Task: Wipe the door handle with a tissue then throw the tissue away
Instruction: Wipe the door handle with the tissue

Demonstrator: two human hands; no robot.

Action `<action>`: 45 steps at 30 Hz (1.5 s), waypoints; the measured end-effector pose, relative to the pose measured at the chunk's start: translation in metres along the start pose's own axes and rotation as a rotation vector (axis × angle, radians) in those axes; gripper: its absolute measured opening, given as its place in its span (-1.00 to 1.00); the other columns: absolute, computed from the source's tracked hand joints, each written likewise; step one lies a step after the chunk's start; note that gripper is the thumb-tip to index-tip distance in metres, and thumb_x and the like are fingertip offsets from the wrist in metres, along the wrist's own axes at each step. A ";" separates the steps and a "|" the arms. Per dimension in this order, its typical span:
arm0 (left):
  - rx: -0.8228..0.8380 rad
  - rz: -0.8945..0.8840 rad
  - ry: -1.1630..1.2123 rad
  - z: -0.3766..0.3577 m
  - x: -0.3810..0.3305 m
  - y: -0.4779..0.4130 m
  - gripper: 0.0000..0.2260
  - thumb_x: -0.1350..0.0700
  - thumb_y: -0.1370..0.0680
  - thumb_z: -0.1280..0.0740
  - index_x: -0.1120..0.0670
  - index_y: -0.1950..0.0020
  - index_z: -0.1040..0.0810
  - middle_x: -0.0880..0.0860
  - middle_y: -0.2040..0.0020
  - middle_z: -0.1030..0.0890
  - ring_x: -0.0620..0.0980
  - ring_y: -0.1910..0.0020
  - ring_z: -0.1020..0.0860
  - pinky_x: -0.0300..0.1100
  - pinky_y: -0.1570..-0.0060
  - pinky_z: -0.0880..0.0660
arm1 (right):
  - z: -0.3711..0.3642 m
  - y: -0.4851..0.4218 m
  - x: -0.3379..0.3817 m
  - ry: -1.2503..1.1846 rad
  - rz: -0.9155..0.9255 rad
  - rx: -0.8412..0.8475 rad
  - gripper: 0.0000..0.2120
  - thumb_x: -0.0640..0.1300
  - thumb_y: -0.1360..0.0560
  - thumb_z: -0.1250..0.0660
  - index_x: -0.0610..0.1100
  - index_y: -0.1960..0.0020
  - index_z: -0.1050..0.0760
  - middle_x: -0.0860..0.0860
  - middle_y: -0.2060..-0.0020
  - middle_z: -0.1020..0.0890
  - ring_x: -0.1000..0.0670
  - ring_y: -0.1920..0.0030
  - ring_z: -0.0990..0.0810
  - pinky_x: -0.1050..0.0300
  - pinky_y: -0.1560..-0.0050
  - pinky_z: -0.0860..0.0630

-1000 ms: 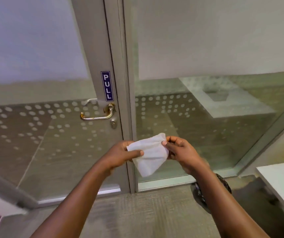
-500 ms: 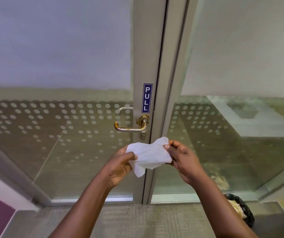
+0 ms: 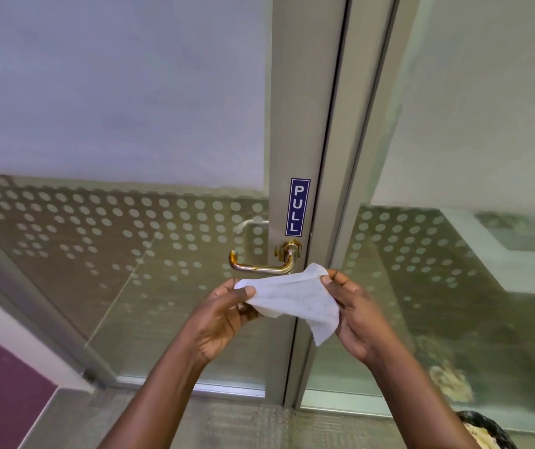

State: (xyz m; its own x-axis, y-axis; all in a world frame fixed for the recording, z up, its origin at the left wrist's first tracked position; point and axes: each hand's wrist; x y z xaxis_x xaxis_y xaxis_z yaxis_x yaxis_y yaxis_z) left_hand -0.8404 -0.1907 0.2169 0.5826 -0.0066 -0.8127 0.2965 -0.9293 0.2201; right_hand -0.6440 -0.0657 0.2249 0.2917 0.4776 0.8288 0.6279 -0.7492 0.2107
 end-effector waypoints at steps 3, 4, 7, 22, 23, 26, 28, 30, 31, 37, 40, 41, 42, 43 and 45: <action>0.008 -0.006 0.099 0.003 -0.002 -0.006 -0.60 0.28 -0.46 -0.43 0.26 -0.29 -0.55 0.24 -0.14 -0.68 0.08 0.00 -0.69 -0.05 -0.02 -0.68 | -0.004 -0.008 0.000 -0.060 -0.031 0.001 -0.77 -0.23 -0.58 -0.29 -0.23 -0.22 -0.52 -0.21 -0.06 -0.69 -0.12 0.05 -0.70 0.03 0.18 -0.66; 0.010 -0.016 0.133 0.005 -0.003 -0.007 -0.60 0.29 -0.45 -0.42 0.26 -0.28 -0.56 0.25 -0.15 -0.68 0.09 0.00 -0.69 -0.07 0.00 -0.69 | -0.006 -0.009 0.000 -0.059 -0.041 -0.009 -0.79 -0.22 -0.58 -0.29 -0.22 -0.20 -0.54 -0.21 -0.04 -0.69 -0.11 0.10 -0.69 0.07 0.28 -0.63; 0.009 -0.069 0.194 0.010 -0.011 -0.014 -0.69 0.38 -0.44 -0.40 0.23 -0.18 -0.56 0.25 -0.09 -0.68 0.10 0.02 -0.70 -0.09 0.05 -0.70 | -0.006 -0.018 -0.004 0.011 -0.038 -0.051 -0.77 -0.15 -0.57 -0.33 -0.19 -0.21 -0.55 -0.20 -0.05 -0.66 -0.11 0.21 -0.56 0.19 0.57 -0.16; -0.107 -0.093 0.036 0.042 -0.064 -0.055 -0.80 0.32 -0.52 -0.42 0.12 -0.07 -0.50 0.16 0.06 -0.69 0.09 0.16 -0.68 -0.05 0.29 -0.67 | -0.043 -0.048 -0.021 0.200 0.153 -0.294 -0.85 -0.14 -0.63 -0.28 -0.17 -0.14 -0.54 -0.18 -0.02 -0.73 -0.18 0.11 -0.70 0.13 0.39 -0.48; -0.156 -0.115 -0.029 0.042 -0.063 -0.060 -0.83 0.34 -0.57 -0.41 0.13 -0.07 -0.52 0.14 0.07 -0.69 0.07 0.18 -0.68 -0.05 0.29 -0.66 | -0.045 -0.050 -0.022 0.251 0.171 -0.327 -0.85 -0.12 -0.63 -0.28 -0.16 -0.12 -0.55 -0.17 0.00 -0.73 -0.17 0.11 -0.71 0.10 0.33 -0.46; -0.312 -0.214 -0.295 0.044 -0.053 -0.077 -0.87 0.30 -0.64 -0.39 0.08 -0.04 -0.57 0.12 0.04 -0.69 0.04 0.14 -0.66 0.00 0.14 -0.63 | -0.045 -0.055 -0.029 0.336 0.221 -0.444 -0.89 -0.12 -0.63 -0.30 -0.13 -0.05 -0.57 -0.08 0.12 -0.74 -0.01 0.25 -0.69 0.19 0.44 -0.42; -0.359 -0.292 -0.493 0.050 -0.046 -0.088 -0.85 0.25 -0.64 -0.40 -0.02 -0.02 -0.59 0.09 0.02 -0.67 0.03 0.09 -0.62 0.00 0.05 -0.60 | -0.044 -0.058 -0.032 0.359 0.236 -0.494 -0.89 -0.14 -0.63 -0.31 -0.16 -0.02 -0.57 -0.06 0.22 -0.71 0.09 0.38 -0.60 0.25 0.53 -0.36; -0.368 -0.358 -0.644 0.052 -0.042 -0.093 -0.84 0.23 -0.65 -0.38 -0.05 -0.03 -0.58 0.02 0.05 -0.63 -0.07 0.14 -0.55 -0.19 0.10 -0.54 | -0.041 -0.061 -0.034 0.373 0.243 -0.498 -0.89 -0.16 -0.63 -0.31 -0.19 -0.03 -0.57 -0.07 0.25 -0.70 0.11 0.40 -0.59 0.25 0.50 -0.41; -0.370 -0.381 -0.695 0.053 -0.040 -0.094 -0.84 0.24 -0.66 -0.36 -0.04 -0.05 -0.58 -0.04 0.06 -0.61 -0.17 0.20 -0.52 -0.31 0.18 -0.50 | -0.039 -0.063 -0.036 0.367 0.235 -0.492 -0.90 -0.18 -0.62 -0.31 -0.20 -0.04 -0.57 -0.08 0.23 -0.70 0.10 0.37 -0.61 0.23 0.46 -0.46; -0.364 -0.421 -0.806 0.059 -0.035 -0.100 -0.83 0.27 -0.69 -0.30 0.00 -0.10 -0.58 -0.10 0.06 -0.62 -0.31 0.26 -0.54 -0.45 0.30 -0.44 | -0.023 -0.071 -0.040 0.275 0.178 -0.509 -0.88 -0.27 -0.60 -0.33 -0.23 -0.14 -0.53 -0.12 0.17 -0.65 0.03 0.31 -0.55 0.16 0.25 -0.57; -0.367 -0.448 -0.860 0.062 -0.032 -0.100 -0.83 0.24 -0.68 -0.32 -0.05 -0.06 -0.56 -0.11 -0.01 -0.62 -0.25 0.20 -0.55 -0.33 0.23 -0.47 | -0.016 -0.073 -0.042 0.256 0.167 -0.521 -0.85 -0.28 -0.59 -0.34 -0.25 -0.16 -0.52 -0.19 0.09 -0.66 -0.01 0.26 -0.59 0.16 0.20 -0.61; -0.370 -0.480 -0.895 0.063 -0.031 -0.100 -0.82 0.24 -0.67 -0.33 -0.05 -0.03 -0.56 -0.11 -0.02 -0.61 -0.26 0.18 -0.54 -0.33 0.22 -0.47 | -0.015 -0.073 -0.043 0.252 0.169 -0.531 -0.85 -0.29 -0.59 -0.34 -0.25 -0.15 -0.52 -0.20 0.09 -0.66 -0.02 0.26 -0.60 0.18 0.21 -0.62; -0.371 -0.515 -0.929 0.064 -0.029 -0.100 -0.82 0.24 -0.66 -0.35 -0.06 -0.01 -0.56 -0.11 -0.03 -0.58 -0.26 0.16 -0.54 -0.33 0.21 -0.47 | -0.014 -0.073 -0.044 0.249 0.174 -0.542 -0.86 -0.30 -0.59 -0.34 -0.26 -0.14 -0.52 -0.21 0.10 -0.65 -0.02 0.26 -0.60 0.20 0.22 -0.63; -0.372 -0.550 -0.958 0.066 -0.028 -0.100 -0.82 0.24 -0.66 -0.36 -0.05 0.00 -0.56 -0.10 -0.03 -0.57 -0.25 0.16 -0.53 -0.33 0.21 -0.47 | -0.014 -0.073 -0.045 0.247 0.178 -0.555 -0.86 -0.30 -0.59 -0.34 -0.27 -0.14 -0.52 -0.22 0.11 -0.64 -0.03 0.27 -0.60 0.20 0.23 -0.64; -0.371 -0.609 -1.017 0.071 -0.027 -0.100 -0.85 0.23 -0.65 -0.39 -0.04 -0.01 -0.59 -0.09 -0.03 -0.55 -0.21 0.15 -0.54 -0.26 0.20 -0.49 | -0.013 -0.075 -0.046 0.252 0.188 -0.585 -0.86 -0.32 -0.58 -0.35 -0.30 -0.13 -0.52 -0.23 0.14 -0.63 -0.03 0.29 -0.61 0.20 0.25 -0.64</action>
State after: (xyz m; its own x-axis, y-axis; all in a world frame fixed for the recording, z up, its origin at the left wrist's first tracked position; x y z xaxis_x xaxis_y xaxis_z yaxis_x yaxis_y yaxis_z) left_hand -0.9396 -0.1237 0.1781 -0.5263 -0.0477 -0.8490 0.6054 -0.7221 -0.3347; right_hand -0.7141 -0.0376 0.1777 0.1359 0.2460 0.9597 0.0672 -0.9687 0.2388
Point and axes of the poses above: each hand's wrist, its own y-axis away from the middle knuckle, its own z-axis out of the back of the hand, x = y × z
